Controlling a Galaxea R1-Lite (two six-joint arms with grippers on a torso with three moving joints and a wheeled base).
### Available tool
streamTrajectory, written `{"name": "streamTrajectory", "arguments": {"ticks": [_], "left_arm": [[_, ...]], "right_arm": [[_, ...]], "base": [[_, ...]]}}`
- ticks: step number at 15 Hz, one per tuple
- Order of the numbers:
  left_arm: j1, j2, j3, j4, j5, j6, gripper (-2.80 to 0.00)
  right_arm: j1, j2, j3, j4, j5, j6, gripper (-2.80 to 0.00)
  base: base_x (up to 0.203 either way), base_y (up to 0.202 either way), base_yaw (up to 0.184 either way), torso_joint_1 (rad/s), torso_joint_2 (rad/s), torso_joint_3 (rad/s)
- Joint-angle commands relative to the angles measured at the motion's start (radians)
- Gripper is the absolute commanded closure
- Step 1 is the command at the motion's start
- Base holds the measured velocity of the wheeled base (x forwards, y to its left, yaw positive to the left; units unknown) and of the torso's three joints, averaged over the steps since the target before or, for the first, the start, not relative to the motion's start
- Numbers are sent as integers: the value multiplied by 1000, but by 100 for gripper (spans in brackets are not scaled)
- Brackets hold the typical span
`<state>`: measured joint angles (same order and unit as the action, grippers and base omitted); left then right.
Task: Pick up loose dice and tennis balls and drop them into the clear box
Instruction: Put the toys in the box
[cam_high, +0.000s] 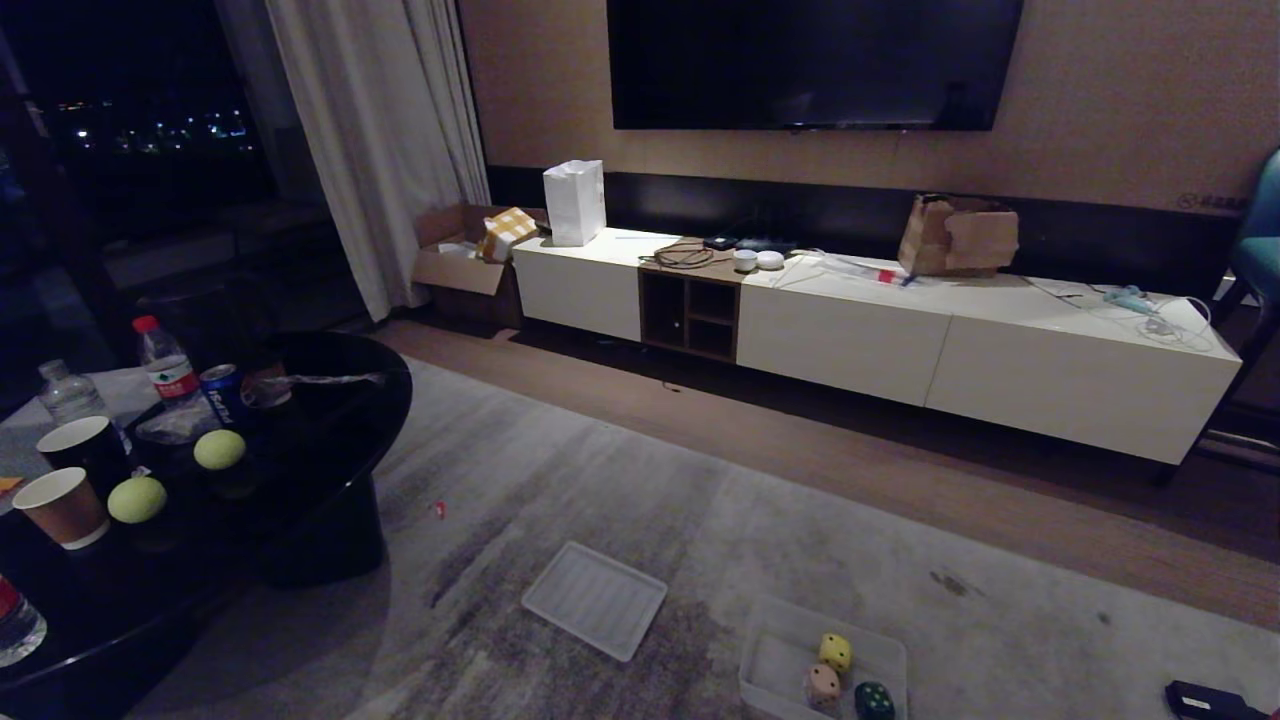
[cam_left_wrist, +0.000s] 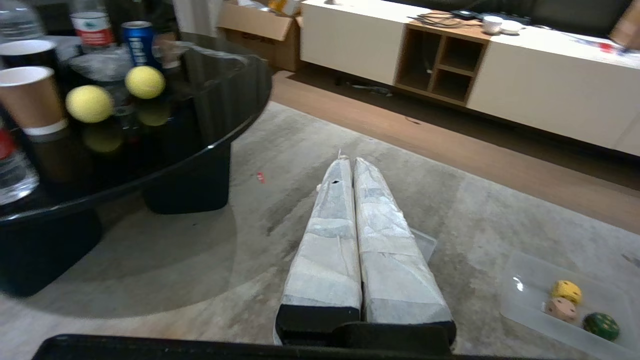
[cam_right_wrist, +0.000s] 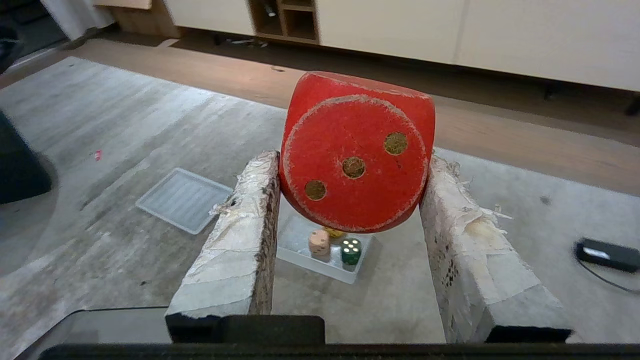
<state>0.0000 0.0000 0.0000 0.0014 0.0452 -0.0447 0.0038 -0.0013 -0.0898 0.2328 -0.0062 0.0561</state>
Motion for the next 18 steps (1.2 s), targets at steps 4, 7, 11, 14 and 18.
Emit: {"name": "streamTrajectory", "arguments": {"ticks": [4, 7, 11, 14, 18], "left_arm": [[0, 2, 2, 0, 1, -1, 0], [0, 2, 2, 0, 1, -1, 0], [0, 2, 2, 0, 1, -6, 0], [0, 2, 2, -1, 1, -6, 0], [0, 2, 2, -1, 1, -6, 0]], "right_arm": [[1, 1, 0, 1, 0, 0, 0], [1, 2, -1, 1, 0, -1, 0], [1, 1, 1, 1, 0, -1, 0], [1, 2, 0, 1, 0, -1, 0], [1, 1, 1, 1, 0, -1, 0]], "base": [[0, 0, 0, 0, 0, 0], [0, 0, 0, -1, 4, -90], [0, 0, 0, 1, 0, -193], [0, 0, 0, 1, 4, -193], [0, 0, 0, 4, 4, -203]]}}
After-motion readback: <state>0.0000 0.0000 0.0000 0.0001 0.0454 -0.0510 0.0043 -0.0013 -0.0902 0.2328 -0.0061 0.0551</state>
